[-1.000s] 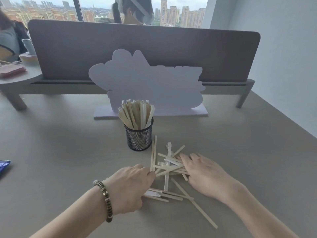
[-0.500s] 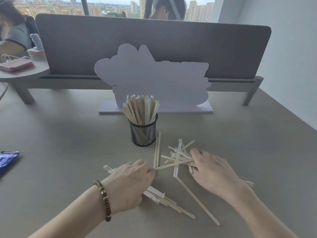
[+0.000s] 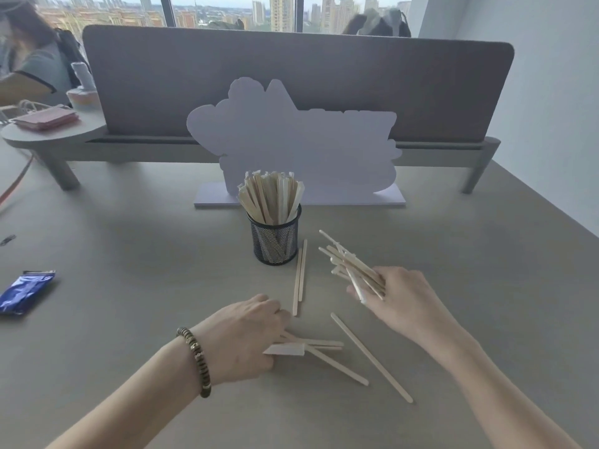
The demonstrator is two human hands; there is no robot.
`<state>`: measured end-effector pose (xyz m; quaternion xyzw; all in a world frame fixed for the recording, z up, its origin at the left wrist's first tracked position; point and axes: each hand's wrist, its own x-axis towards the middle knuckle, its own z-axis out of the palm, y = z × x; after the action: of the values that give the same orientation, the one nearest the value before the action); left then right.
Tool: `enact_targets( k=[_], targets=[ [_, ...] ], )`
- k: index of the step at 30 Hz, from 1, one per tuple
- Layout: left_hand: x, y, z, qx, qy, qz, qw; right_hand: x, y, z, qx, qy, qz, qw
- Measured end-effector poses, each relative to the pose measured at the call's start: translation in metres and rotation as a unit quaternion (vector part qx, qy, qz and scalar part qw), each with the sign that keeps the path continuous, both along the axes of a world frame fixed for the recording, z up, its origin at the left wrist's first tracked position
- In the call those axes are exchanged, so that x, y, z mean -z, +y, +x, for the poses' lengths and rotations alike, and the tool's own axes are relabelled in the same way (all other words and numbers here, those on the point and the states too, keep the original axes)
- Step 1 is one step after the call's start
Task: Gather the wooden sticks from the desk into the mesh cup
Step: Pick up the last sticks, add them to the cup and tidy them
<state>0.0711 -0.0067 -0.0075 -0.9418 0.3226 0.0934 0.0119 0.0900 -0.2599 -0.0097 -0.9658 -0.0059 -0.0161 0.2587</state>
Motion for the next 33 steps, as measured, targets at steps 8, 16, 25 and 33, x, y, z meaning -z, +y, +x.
enact_targets(
  k=[8,16,25,33],
  targets=[
    [0.003,0.004,-0.002,-0.032,0.003,-0.083,0.996,-0.015,0.009,0.002,0.021,-0.031,0.147,0.988],
    [0.019,0.012,0.004,-0.094,0.029,-0.173,0.98,-0.021,0.019,0.001,-0.026,-0.061,0.312,0.948],
    [-0.006,0.007,0.009,-0.184,-0.069,-0.471,0.86,-0.028,0.034,-0.001,-0.069,-0.102,0.445,0.887],
    [-0.016,-0.013,0.003,-0.175,-0.025,-0.732,0.658,-0.014,0.044,-0.003,-0.05,-0.087,0.424,0.9]
  ],
)
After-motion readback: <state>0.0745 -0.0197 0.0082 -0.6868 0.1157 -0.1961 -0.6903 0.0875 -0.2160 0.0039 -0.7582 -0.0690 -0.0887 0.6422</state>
